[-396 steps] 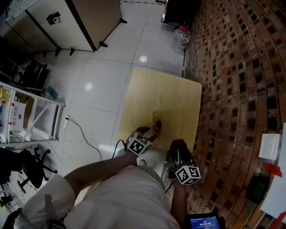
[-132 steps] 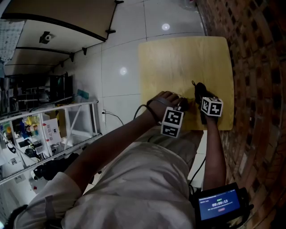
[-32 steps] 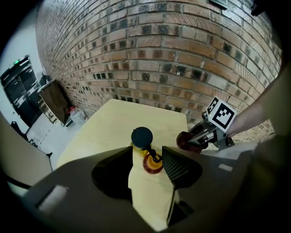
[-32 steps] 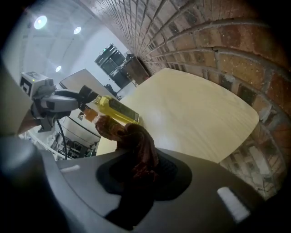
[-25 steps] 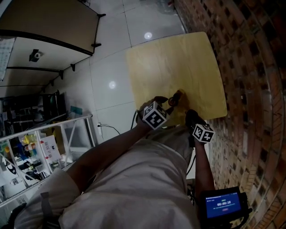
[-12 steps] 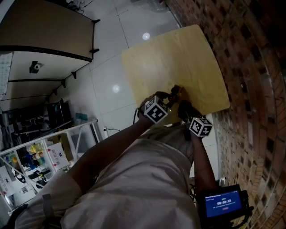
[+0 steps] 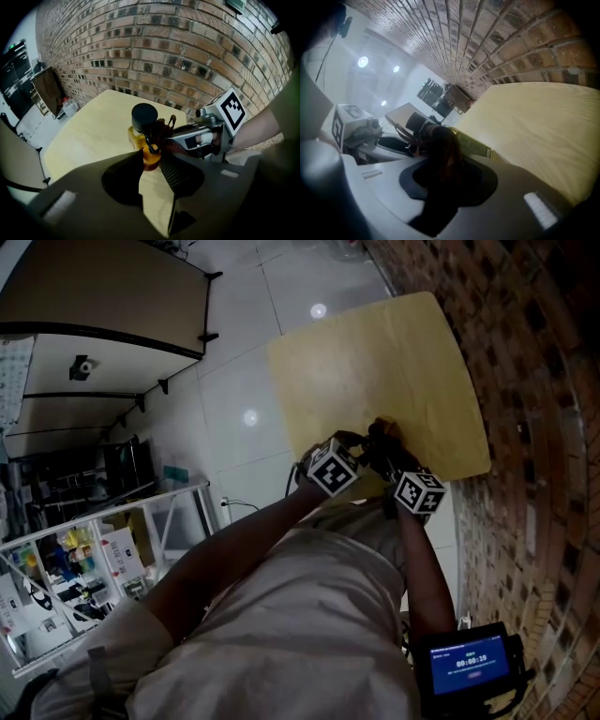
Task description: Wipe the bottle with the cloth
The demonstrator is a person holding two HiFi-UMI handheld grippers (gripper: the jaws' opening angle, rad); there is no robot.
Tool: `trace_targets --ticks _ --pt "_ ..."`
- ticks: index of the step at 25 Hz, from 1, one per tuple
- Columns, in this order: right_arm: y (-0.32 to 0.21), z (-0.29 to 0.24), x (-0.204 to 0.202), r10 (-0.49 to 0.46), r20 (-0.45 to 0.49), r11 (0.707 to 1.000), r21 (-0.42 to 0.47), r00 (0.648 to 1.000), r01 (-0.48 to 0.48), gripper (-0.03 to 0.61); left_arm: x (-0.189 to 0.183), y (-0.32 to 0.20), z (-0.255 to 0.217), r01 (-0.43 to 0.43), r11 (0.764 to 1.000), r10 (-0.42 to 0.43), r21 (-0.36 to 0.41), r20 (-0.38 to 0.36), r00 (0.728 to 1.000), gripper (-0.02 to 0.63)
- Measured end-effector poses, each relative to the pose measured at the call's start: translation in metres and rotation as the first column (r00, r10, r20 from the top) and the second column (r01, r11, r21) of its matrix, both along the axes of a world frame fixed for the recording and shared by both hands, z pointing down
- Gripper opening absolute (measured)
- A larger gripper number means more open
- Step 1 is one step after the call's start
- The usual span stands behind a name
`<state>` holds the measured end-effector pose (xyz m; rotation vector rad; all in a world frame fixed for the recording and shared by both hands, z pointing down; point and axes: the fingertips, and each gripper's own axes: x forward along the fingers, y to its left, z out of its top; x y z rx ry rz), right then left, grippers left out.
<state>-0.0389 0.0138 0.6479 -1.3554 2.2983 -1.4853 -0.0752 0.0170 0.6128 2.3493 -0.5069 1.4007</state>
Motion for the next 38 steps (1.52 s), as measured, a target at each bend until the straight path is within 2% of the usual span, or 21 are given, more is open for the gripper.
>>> trace_targets --ticks 6,9,16,21,23,25,27,29,32,35,36,38 --pt "-0.01 0.005 -0.003 0.024 -0.031 1.0 -0.007 0.999 -0.024 0.086 -0.007 -0.008 0.001 0.037 0.999 -0.037 -0.002 -0.017 0.999 0.138" --pt "-0.011 0.023 0.005 0.051 -0.073 0.995 -0.077 0.996 -0.057 0.083 -0.01 -0.007 -0.003 0.043 0.999 -0.043 -0.011 -0.011 0.999 0.138" --pt "0.004 0.08 0.008 -0.09 -0.214 0.955 -0.297 0.973 0.022 0.08 -0.003 0.002 -0.018 0.042 0.999 -0.042 -0.018 -0.018 0.999 0.138" --pt "-0.001 0.089 0.007 -0.211 -0.277 0.928 -0.357 0.937 0.103 0.081 -0.006 0.002 -0.02 0.063 0.997 -0.064 -0.045 -0.02 0.998 0.141" --pt "-0.002 0.086 0.008 -0.216 -0.276 0.929 -0.352 0.936 0.111 0.083 -0.008 0.002 -0.016 0.08 0.995 -0.081 -0.059 -0.019 0.997 0.141" --pt "0.003 0.079 0.017 -0.169 -0.27 0.944 -0.321 0.948 0.077 0.083 -0.01 0.003 -0.01 0.094 0.993 -0.096 -0.075 -0.021 0.995 0.143" --pt "0.012 0.071 0.029 -0.113 -0.267 0.962 -0.269 0.957 0.039 0.083 -0.012 0.002 -0.003 0.113 0.989 -0.116 -0.094 -0.025 0.993 0.144" --pt "0.024 0.061 0.029 -0.109 -0.255 0.978 -0.202 0.961 0.057 0.083 -0.014 -0.001 0.002 0.135 0.984 -0.139 -0.113 -0.032 0.99 0.144" --pt "0.05 0.036 0.003 -0.228 -0.24 0.973 -0.096 0.944 0.211 0.083 -0.016 0.0 0.006 0.162 0.977 -0.169 -0.141 -0.044 0.985 0.144" --pt "0.061 0.015 -0.034 -0.357 -0.257 0.931 -0.023 0.898 0.363 0.083 -0.013 -0.004 0.005 0.162 0.976 -0.171 -0.145 -0.053 0.984 0.144" --pt "0.059 0.01 -0.043 -0.37 -0.255 0.925 -0.014 0.893 0.379 0.083 -0.011 -0.005 0.004 0.159 0.977 -0.169 -0.144 -0.055 0.984 0.144" --pt "0.048 0.005 -0.051 -0.341 -0.202 0.939 -0.025 0.918 0.343 0.083 -0.009 -0.005 0.004 0.156 0.977 -0.166 -0.146 -0.054 0.985 0.144"
